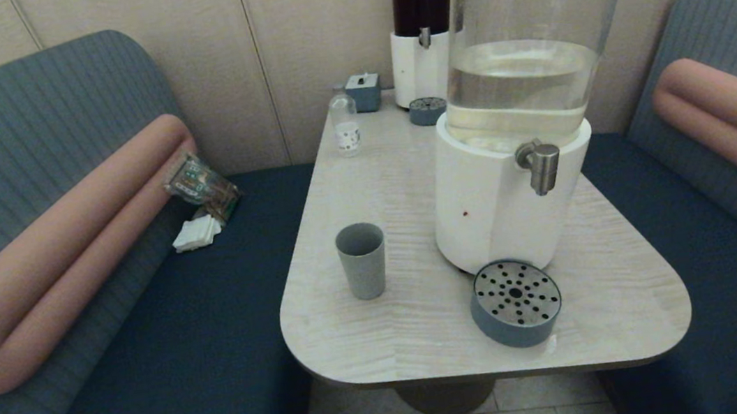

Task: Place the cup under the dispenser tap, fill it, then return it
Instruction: Pick up the cup

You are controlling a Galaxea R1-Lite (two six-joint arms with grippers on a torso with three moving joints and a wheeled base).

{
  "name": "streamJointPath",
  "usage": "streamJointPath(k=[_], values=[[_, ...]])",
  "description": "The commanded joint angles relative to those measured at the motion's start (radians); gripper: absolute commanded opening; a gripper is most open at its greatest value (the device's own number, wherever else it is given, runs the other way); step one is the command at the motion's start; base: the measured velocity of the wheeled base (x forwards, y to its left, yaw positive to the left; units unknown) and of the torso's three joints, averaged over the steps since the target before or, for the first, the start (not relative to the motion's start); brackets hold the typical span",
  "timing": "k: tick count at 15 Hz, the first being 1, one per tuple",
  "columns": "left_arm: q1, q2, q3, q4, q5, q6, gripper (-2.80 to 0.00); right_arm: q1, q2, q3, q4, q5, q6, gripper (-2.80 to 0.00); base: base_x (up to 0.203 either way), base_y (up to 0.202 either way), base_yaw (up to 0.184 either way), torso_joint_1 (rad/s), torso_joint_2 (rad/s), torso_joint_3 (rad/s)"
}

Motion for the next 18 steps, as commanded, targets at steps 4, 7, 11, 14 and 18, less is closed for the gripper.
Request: streamJointPath(k=[4,7,11,14,18], values=[[0.0,-0.001,-0.01,-0.007,0.001,-0.004,-2.8,0.0,0.001,0.002,-0.001,-0.001,0.003,-2.8,0.0,0.0,0.0,0.0,0.0,0.0],[0.001,0.041,-0.206,0.021,-0.049,-0.021,-2.8,0.0,0.001,0.002,-0.001,-0.001,0.003,-2.8,0.0,0.0,0.0,0.0,0.0,0.0],[-0.016,0.373,-0.455,0.037,-0.181,-0.104,-2.8,0.0,0.001,0.0,-0.001,-0.001,0.003,-2.8,0.0,0.0,0.0,0.0,0.0,0.0],[-0.029,0.651,-0.524,-0.077,-0.331,-0.167,-2.8,0.0,0.001,0.002,-0.001,-0.001,0.003,-2.8,0.0,0.0,0.0,0.0,0.0,0.0],[-0.034,1.023,-0.497,-0.551,-0.463,-0.198,-2.8,0.0,0.001,0.002,-0.001,-0.001,0.003,-2.8,0.0,0.0,0.0,0.0,0.0,0.0]])
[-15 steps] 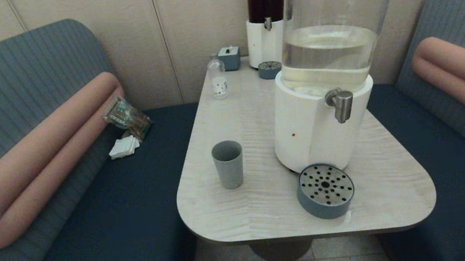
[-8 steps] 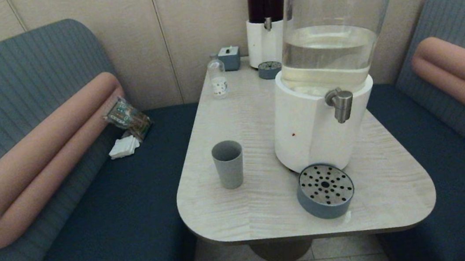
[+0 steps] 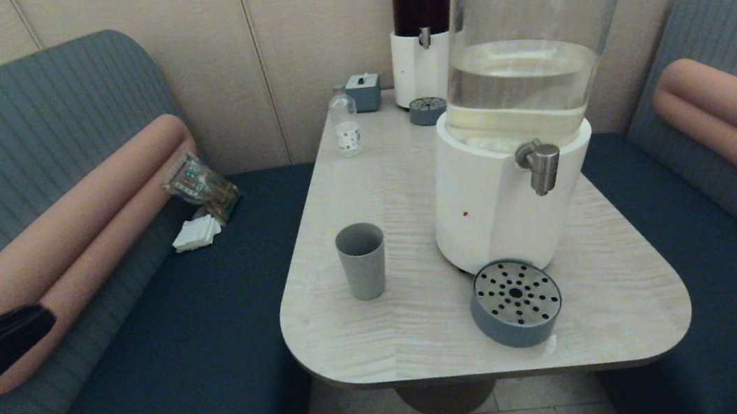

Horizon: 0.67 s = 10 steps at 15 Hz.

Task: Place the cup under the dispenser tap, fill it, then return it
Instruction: Pick up the cup

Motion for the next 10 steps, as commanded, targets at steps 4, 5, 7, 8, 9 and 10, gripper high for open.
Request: streamJointPath(k=[4,5,7,8,9,10], values=[[0.0,0.545,0.071,-0.719,-0.12,-0.014,-2.8,0.0,0.001,0.002,0.0,0.0,0.0,-2.8,0.0,0.0,0.0,0.0,0.0,0.0],[0.001,0.61,0.078,-0.812,-0.133,-0.013,0.0,0.0,0.001,0.002,0.0,0.0,0.0,-2.8,0.0,0.0,0.0,0.0,0.0,0.0],[0.002,0.725,0.083,-0.95,-0.148,-0.01,0.0,0.0,0.001,0.002,0.0,0.0,0.0,-2.8,0.0,0.0,0.0,0.0,0.0,0.0],[0.002,0.78,0.083,-1.013,-0.154,-0.007,0.0,0.0,0.001,0.002,0.0,0.0,0.0,-2.8,0.0,0.0,0.0,0.0,0.0,0.0],[0.002,0.837,0.088,-1.072,-0.166,0.003,0.0,0.0,0.001,0.002,0.0,0.0,0.0,-2.8,0.0,0.0,0.0,0.0,0.0,0.0],[0.002,0.9,0.094,-1.124,-0.181,0.027,0.0,0.0,0.001,0.0,0.0,0.0,0.0,-2.8,0.0,0.0,0.0,0.0,0.0,0.0]])
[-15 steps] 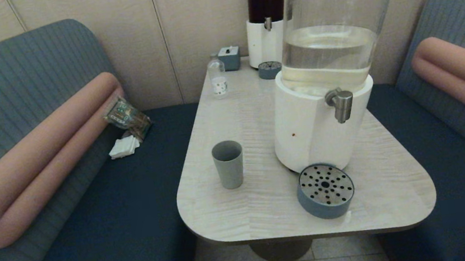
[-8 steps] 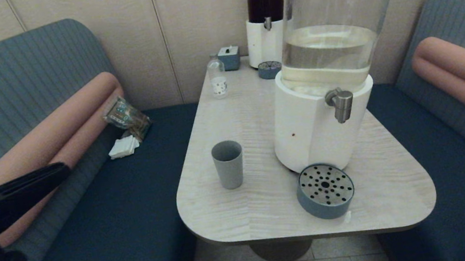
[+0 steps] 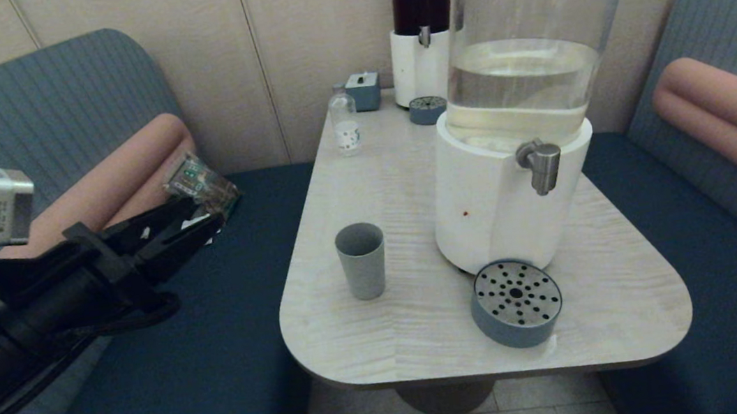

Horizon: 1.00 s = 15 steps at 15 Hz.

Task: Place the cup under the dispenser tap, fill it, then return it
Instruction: Pick up the cup

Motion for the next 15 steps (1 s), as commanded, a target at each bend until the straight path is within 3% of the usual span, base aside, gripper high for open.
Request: streamJointPath(k=[1,4,7,9,15], values=[[0.0,0.228,0.008,-0.109,-0.026,0.055,0.0,0.0,0.001,0.002,0.0,0.0,0.0,-2.8,0.0,0.0,0.0,0.0,0.0,0.0],[0.0,0.376,-0.005,-0.15,-0.084,0.141,0.0,0.0,0.001,0.001,0.0,0.0,0.0,-2.8,0.0,0.0,0.0,0.0,0.0,0.0],[-0.002,0.492,-0.085,-0.156,-0.169,0.164,0.0,0.0,0.001,0.002,0.0,0.0,0.0,-2.8,0.0,0.0,0.0,0.0,0.0,0.0],[-0.016,0.54,-0.13,-0.157,-0.274,0.168,0.0,0.0,0.001,0.002,0.0,0.0,0.0,-2.8,0.0,0.0,0.0,0.0,0.0,0.0],[-0.062,0.71,-0.291,-0.157,-0.329,0.169,0.0,0.0,0.001,0.002,0.0,0.0,0.0,-2.8,0.0,0.0,0.0,0.0,0.0,0.0]])
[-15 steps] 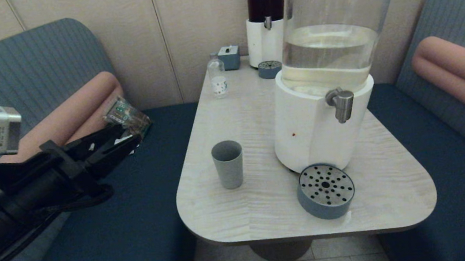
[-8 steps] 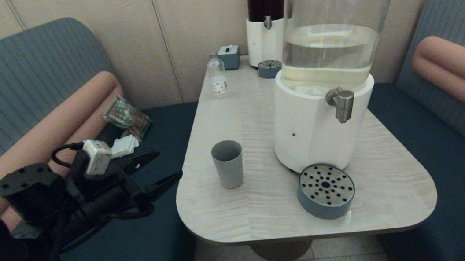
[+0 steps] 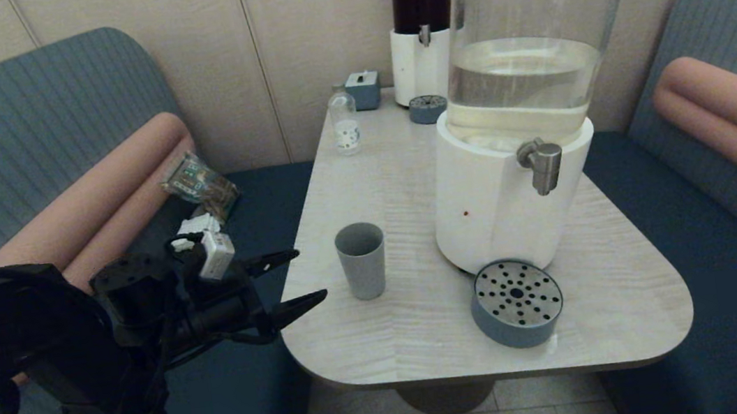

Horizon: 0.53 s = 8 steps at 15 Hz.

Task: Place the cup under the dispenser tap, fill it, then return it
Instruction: Pick up the cup

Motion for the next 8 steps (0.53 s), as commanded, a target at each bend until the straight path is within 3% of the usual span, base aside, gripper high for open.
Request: streamJointPath(k=[1,8], values=[[-0.03,0.087,-0.056,-0.008,-0.005,0.0,0.0,0.0,0.001,0.002,-0.001,0.0,0.0,-2.8,0.0,0.0,0.0,0.0,0.0,0.0],[-0.092,0.224,-0.225,-0.008,0.051,-0.014,0.0,0.0,0.001,0.002,-0.001,0.0,0.0,-2.8,0.0,0.0,0.0,0.0,0.0,0.0]])
